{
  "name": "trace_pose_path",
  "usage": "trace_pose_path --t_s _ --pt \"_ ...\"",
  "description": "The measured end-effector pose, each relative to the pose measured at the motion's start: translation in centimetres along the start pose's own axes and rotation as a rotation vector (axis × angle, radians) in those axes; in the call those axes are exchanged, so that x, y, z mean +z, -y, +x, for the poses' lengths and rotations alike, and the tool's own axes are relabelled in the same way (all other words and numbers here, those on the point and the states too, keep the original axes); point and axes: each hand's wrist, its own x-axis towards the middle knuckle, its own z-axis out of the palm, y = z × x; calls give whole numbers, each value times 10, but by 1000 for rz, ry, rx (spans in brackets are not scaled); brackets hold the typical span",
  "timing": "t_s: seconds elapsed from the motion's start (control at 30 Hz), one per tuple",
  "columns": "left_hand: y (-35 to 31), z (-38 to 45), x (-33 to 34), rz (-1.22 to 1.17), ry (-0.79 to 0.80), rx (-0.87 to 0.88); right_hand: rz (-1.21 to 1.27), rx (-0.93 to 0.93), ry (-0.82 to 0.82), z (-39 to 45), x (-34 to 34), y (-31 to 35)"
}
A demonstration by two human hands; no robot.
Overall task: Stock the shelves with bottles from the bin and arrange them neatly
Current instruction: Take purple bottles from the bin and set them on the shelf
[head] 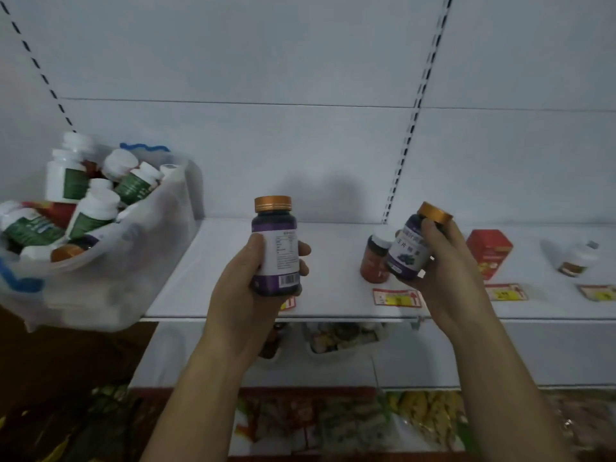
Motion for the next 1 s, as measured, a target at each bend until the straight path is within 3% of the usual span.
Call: trace_pose_path --t_s 0.37,0.6,1.0 --pt "94 6 148 -190 175 -165 -104 -64 -181 -5 -170 44" --pt "162 11 265 -238 181 -255 -108 -61 -327 -9 -294 80" --pt "260 47 424 -237 478 -427 -152 -68 -647 -9 -461 118"
